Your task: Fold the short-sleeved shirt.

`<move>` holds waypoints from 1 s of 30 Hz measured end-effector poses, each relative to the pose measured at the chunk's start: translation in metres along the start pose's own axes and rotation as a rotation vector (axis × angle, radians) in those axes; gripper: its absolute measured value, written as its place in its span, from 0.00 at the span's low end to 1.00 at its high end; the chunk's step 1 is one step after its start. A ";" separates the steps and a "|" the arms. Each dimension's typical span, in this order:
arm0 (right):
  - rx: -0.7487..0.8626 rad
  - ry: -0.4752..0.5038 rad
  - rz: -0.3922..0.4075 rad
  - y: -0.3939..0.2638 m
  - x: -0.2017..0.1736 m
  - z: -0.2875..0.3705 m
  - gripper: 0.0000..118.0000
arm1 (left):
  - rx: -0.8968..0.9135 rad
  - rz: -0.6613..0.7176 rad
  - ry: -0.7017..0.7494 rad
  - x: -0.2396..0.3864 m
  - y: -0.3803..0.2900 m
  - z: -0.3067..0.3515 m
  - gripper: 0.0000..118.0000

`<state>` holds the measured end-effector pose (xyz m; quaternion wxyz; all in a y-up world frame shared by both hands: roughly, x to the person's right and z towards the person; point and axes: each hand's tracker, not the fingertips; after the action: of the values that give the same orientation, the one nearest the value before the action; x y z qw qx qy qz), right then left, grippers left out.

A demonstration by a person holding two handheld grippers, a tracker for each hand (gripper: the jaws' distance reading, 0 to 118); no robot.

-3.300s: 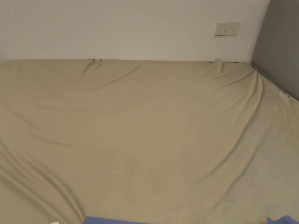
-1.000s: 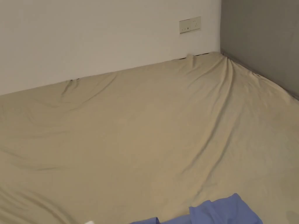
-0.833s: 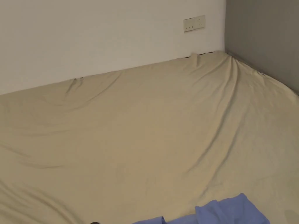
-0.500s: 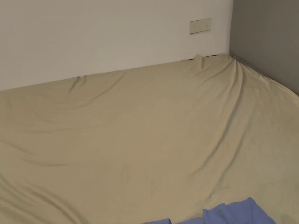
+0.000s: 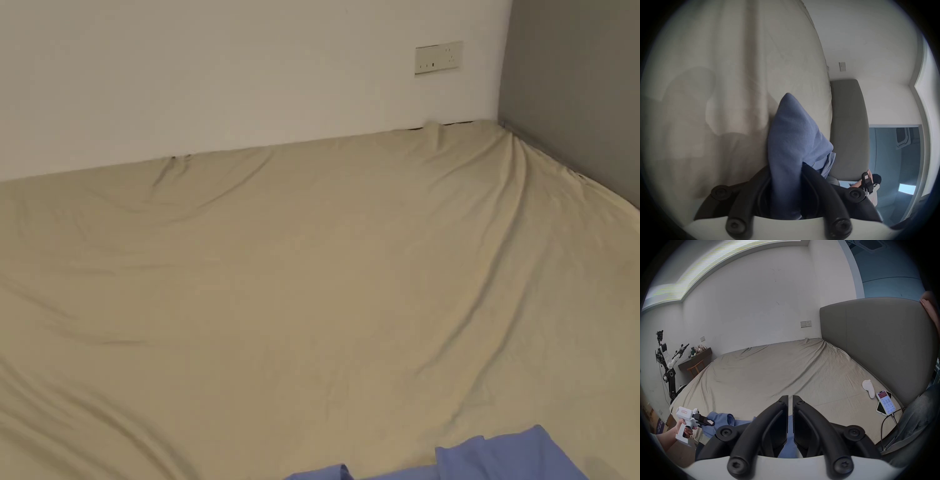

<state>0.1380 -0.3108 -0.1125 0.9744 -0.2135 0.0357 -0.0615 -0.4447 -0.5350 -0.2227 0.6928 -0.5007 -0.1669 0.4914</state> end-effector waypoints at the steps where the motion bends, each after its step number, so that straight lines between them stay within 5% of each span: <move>1: 0.001 0.000 -0.005 0.001 0.001 0.000 0.06 | 0.031 -0.015 -0.003 0.001 -0.002 0.012 0.11; 7: 0.018 0.006 -0.022 0.002 0.006 0.002 0.06 | 0.263 -0.025 0.183 -0.005 0.015 0.108 0.11; 11: 0.024 0.025 -0.061 -0.002 0.014 -0.001 0.06 | 0.292 -0.195 0.343 0.042 0.003 0.125 0.11; 21: 0.052 0.044 -0.083 -0.008 0.022 0.015 0.06 | 0.002 -0.680 0.262 0.198 -0.067 -0.037 0.11; 26: 0.079 -0.002 -0.158 -0.013 0.044 0.035 0.06 | -0.061 -0.798 0.431 0.210 -0.104 -0.147 0.13; 27: 0.081 -0.016 -0.164 -0.015 0.047 0.039 0.06 | -0.071 -0.809 0.445 0.207 -0.110 -0.161 0.22; 28: 0.083 -0.026 -0.176 -0.016 0.051 0.042 0.06 | -0.087 -0.796 0.407 0.205 -0.113 -0.166 0.45; 29: 0.083 -0.031 -0.185 -0.018 0.054 0.046 0.06 | -0.103 -0.755 0.322 0.203 -0.114 -0.166 0.79; 30: 0.084 -0.036 -0.190 -0.020 0.060 0.048 0.06 | -0.113 -0.687 0.232 0.203 -0.114 -0.162 0.83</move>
<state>0.2000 -0.3175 -0.0631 0.9727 -0.1757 -0.0050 -0.1513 -0.1756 -0.4507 -0.2496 0.8030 -0.5053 -0.2725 0.1599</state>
